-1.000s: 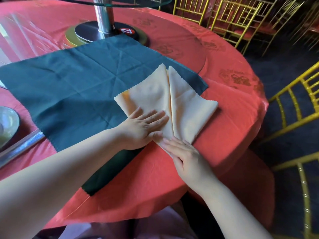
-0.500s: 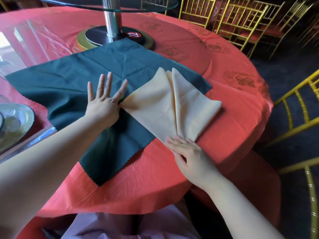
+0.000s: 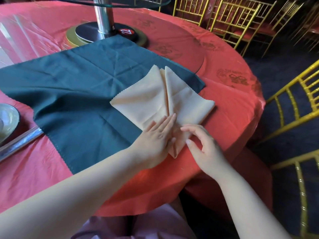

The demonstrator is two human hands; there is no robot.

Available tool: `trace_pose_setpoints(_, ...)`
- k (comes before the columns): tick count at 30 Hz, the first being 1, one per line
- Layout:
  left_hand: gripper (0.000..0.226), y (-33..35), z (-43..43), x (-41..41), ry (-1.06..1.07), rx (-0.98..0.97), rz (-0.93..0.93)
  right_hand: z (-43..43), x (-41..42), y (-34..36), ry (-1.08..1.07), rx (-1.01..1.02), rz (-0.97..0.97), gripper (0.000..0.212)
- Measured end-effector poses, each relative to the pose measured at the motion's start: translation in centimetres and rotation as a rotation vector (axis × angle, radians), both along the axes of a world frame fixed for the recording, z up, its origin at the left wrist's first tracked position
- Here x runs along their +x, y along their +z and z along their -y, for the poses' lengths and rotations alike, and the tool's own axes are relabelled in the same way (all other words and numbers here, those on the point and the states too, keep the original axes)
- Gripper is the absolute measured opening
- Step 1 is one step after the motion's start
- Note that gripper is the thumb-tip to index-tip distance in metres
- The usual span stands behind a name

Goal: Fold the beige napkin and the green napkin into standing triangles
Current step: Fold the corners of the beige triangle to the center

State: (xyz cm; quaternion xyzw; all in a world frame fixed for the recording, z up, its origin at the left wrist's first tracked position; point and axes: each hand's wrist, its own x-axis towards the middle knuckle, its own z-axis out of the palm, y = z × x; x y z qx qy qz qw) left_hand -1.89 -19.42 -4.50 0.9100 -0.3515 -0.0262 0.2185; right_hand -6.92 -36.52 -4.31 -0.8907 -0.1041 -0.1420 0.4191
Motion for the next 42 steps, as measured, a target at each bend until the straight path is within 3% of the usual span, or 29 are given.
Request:
trace_pose_setpoints(3,0.061,-0.7,-0.1,-0.2,-0.037,0.122,0.069,0.8,0.9,0.1,0.036,-0.185,-0.094,0.04)
trace_pose_setpoints(7,0.068,-0.6,-0.2,-0.5,-0.047,0.128,0.061,0.6,1.7,0.1,0.102,-0.488,-0.24,0.053)
trace_pose_setpoints(12,0.073,-0.5,-0.2,-0.7,-0.042,0.144,0.081,0.3,2.1,0.2,0.112,-0.67,-0.322,0.072)
trace_pose_setpoints(14,0.075,-0.4,-0.1,-0.7,-0.045,0.182,0.081,0.2,2.2,0.5,0.124,-0.723,-0.361,0.059)
trace_pose_setpoints(17,0.08,-0.3,0.0,-0.6,-0.062,0.206,0.098,0.2,2.1,0.5,0.124,-0.754,-0.382,0.057)
trace_pose_setpoints(23,0.087,-0.2,0.2,-0.5,-0.061,0.318,0.114,1.7,2.9,0.0,0.127,-0.767,-0.349,0.087)
trace_pose_setpoints(30,0.082,0.2,0.2,-0.4,-0.066,0.355,0.069,6.6,7.4,0.5,0.076,-0.82,-0.446,0.056)
trace_pose_setpoints(42,0.084,0.0,0.1,-0.3,-0.069,0.354,0.064,9.1,11.1,0.8,-0.13,-0.828,-0.488,0.054)
